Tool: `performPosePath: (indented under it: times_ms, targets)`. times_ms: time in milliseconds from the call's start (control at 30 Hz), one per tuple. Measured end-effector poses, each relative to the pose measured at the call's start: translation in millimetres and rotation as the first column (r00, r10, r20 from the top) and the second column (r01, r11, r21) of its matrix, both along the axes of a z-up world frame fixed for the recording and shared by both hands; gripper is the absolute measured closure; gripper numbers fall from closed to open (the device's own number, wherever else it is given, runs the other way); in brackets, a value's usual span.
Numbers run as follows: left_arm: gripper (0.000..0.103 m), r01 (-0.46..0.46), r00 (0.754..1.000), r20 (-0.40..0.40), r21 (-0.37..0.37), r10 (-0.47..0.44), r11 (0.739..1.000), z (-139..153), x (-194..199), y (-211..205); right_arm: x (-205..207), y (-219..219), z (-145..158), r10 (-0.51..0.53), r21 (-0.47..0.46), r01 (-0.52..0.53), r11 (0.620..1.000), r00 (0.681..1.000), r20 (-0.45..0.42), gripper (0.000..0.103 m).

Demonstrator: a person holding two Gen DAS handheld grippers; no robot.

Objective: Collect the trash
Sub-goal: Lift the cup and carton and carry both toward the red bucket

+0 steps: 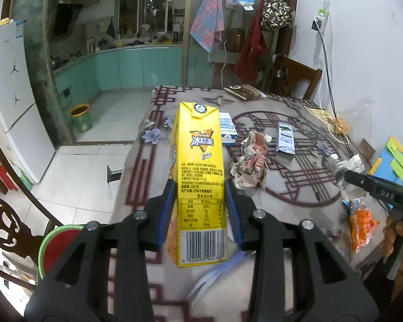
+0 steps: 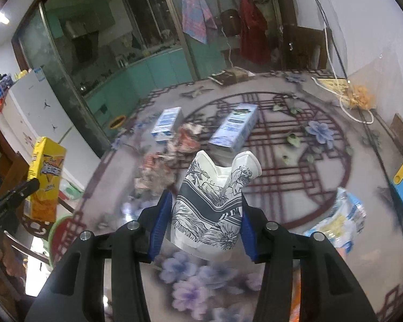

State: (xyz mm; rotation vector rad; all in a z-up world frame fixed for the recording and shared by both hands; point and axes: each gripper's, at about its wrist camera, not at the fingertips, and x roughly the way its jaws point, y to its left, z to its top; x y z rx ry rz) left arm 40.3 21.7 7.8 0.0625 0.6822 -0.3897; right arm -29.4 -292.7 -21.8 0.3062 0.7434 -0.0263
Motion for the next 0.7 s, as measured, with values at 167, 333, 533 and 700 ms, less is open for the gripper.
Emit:
performPosePath:
  times_ms: [167, 333, 533, 700]
  targets:
    - [0.067, -0.004, 1.0, 0.0, -0.017, 0.004, 1.0, 2.5, -3.6, 12.4, 3.0, 29.0, 0.7, 0.026, 0.046, -0.027, 0.999, 1.0, 0.009, 0.057]
    - [0.067, -0.009, 1.0, -0.01, -0.029, 0.009, 1.0, 1.8, -5.8, 23.3, 6.1, 55.8, 4.7, 0.055, 0.051, -0.056, 0.997, 0.998, 0.016, 0.057]
    - [0.067, -0.009, 1.0, -0.015, -0.044, 0.008, 0.999, -0.1, -11.3, 36.1, 3.2, 75.9, 10.5, 0.069, 0.043, -0.071, 0.997, 0.997, 0.029, 0.057]
    - [0.067, -0.01, 1.0, -0.019, -0.056, 0.009, 0.998, 0.4, -12.9, 43.8, 4.2, 92.4, 13.2, 0.091, 0.029, -0.092, 0.995, 0.995, 0.029, 0.057]
